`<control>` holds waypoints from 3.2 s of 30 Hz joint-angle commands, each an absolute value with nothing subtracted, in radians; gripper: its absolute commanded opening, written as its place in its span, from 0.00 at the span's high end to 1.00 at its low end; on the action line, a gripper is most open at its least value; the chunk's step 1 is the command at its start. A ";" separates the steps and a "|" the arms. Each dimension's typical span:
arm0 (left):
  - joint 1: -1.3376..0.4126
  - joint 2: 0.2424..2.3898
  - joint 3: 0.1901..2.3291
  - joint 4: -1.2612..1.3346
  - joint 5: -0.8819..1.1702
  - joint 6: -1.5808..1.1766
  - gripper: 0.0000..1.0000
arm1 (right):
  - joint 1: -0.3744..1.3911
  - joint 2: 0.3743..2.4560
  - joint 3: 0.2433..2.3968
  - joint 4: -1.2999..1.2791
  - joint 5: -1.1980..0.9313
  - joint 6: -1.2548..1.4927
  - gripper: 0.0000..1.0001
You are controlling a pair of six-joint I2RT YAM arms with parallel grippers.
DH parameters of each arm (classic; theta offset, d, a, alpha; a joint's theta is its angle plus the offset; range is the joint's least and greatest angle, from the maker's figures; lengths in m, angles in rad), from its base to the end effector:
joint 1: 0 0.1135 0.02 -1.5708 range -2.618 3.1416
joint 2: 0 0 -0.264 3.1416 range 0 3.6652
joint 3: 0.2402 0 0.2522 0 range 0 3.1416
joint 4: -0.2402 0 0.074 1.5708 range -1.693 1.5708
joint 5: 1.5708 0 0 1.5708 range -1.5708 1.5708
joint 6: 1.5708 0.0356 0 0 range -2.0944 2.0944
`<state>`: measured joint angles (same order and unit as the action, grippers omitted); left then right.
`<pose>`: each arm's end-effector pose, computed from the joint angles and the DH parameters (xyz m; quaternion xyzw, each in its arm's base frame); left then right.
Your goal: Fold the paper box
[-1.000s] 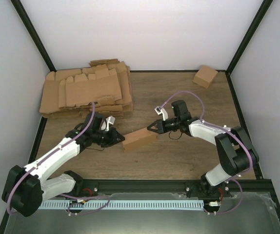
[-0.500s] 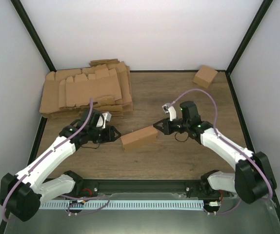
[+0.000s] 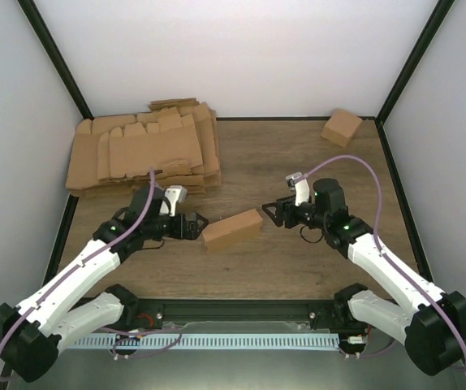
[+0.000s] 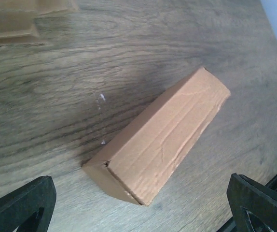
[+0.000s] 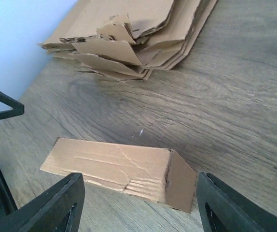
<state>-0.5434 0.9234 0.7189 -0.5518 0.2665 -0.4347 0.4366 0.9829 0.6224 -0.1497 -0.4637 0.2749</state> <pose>0.1592 -0.1071 0.2587 0.1020 0.9059 -0.2921 0.2892 0.1893 0.1059 0.2512 -0.1836 0.8274 0.3573 0.3924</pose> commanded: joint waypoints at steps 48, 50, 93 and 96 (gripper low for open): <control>-1.147 1.791 1.388 -0.626 -0.831 -0.140 0.44 | 0.440 0.602 0.723 -0.410 0.195 0.380 0.31; -1.154 1.909 1.493 -0.685 -0.786 -0.203 0.04 | 0.440 0.576 0.728 -0.426 0.218 0.390 0.28; -0.334 1.135 0.911 -0.541 0.307 -0.385 0.00 | 0.718 1.601 0.905 -0.119 0.041 0.631 0.99; -0.333 1.136 0.901 -0.530 0.313 -0.386 0.00 | 0.660 1.603 0.872 -0.125 0.017 0.614 0.99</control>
